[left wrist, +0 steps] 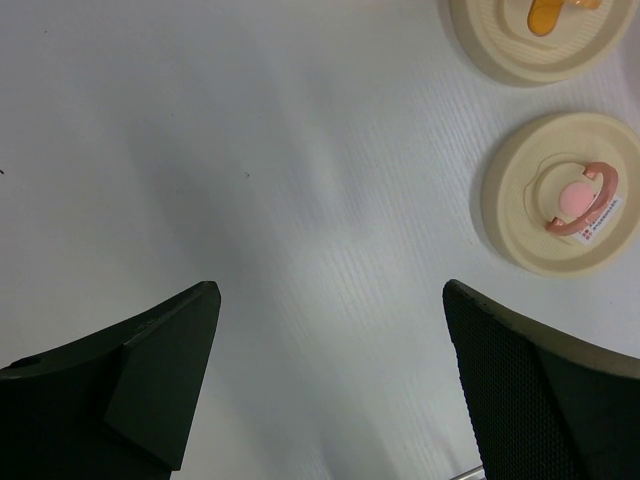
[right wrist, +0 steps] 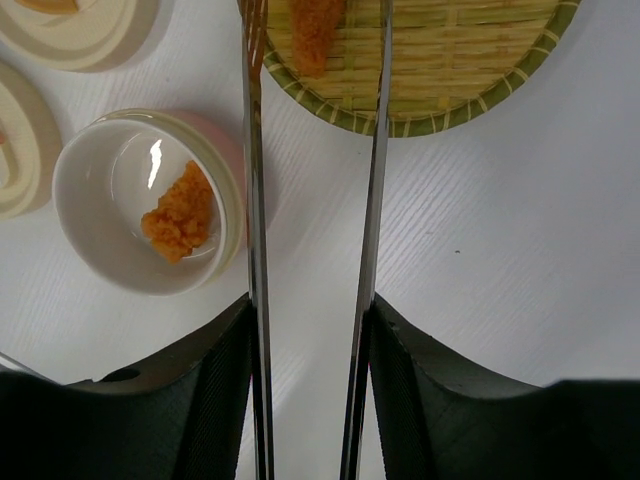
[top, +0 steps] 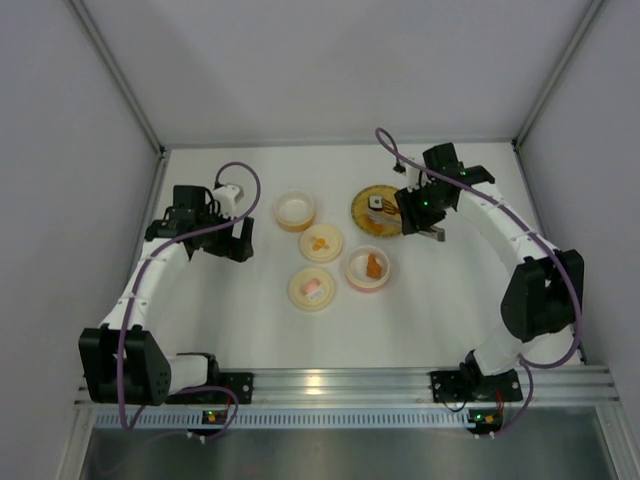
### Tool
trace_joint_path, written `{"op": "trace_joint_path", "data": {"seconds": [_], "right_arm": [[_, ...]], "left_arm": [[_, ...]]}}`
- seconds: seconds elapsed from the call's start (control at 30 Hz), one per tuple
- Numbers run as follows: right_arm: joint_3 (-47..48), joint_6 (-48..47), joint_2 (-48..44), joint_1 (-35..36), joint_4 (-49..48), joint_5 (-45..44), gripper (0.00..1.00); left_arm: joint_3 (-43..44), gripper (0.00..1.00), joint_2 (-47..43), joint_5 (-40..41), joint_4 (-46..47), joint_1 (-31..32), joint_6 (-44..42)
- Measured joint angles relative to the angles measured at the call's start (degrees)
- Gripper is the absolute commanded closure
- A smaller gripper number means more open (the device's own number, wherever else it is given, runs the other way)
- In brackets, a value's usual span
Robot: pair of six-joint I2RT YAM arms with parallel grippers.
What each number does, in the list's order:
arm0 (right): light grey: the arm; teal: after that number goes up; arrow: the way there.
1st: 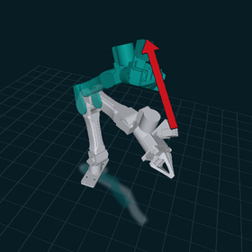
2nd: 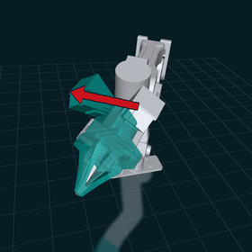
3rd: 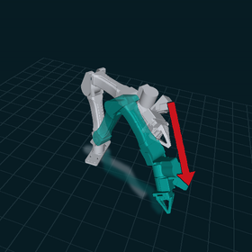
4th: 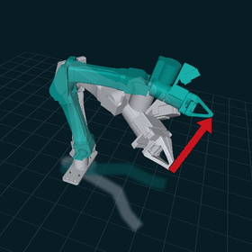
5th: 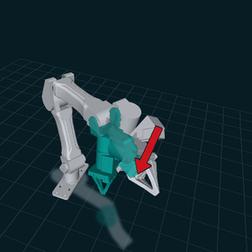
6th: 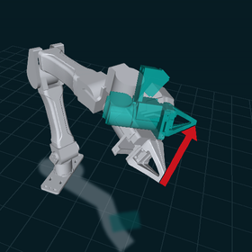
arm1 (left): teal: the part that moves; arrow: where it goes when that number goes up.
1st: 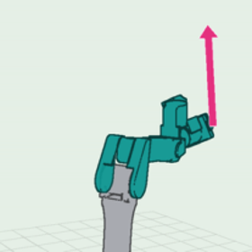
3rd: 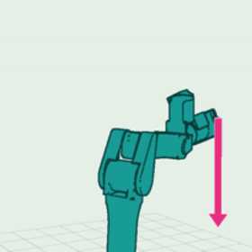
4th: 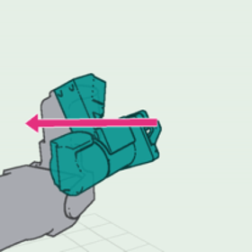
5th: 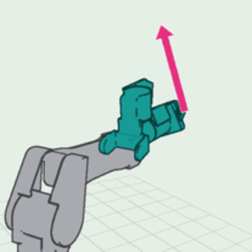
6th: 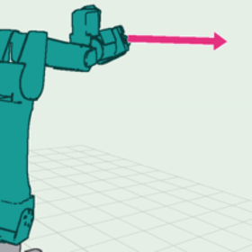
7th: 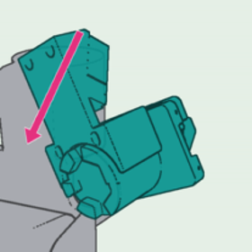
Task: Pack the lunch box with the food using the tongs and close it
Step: Pick up the fake food from the plate.
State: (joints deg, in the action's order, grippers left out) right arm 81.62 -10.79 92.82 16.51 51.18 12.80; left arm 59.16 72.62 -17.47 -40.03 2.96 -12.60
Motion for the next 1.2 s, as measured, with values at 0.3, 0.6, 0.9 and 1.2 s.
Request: {"op": "trace_joint_path", "data": {"seconds": [0.3, 0.6, 0.9, 1.2], "right_arm": [[-0.26, 0.66, 2.93, 0.0, -1.49, 1.29, 0.54], [-0.26, 1.05, 4.17, 0.0, -2.03, 1.97, 0.6], [-0.26, 0.96, 4.09, 0.0, -2.05, 2.05, 0.92], [-0.28, -0.17, -3.15, -0.02, -1.51, 2.1, 1.0]], "left_arm": [[-0.79, 0.02, 0.02, 0.46, 0.17, 0.0, -0.02], [-1.18, 0.02, 0.02, 0.59, 0.59, 0.0, -0.02], [-1.22, 0.02, 0.02, 0.63, 0.63, 0.0, -0.02], [-1.2, 0.02, 0.02, 0.63, 0.59, 0.0, 0.0]]}}
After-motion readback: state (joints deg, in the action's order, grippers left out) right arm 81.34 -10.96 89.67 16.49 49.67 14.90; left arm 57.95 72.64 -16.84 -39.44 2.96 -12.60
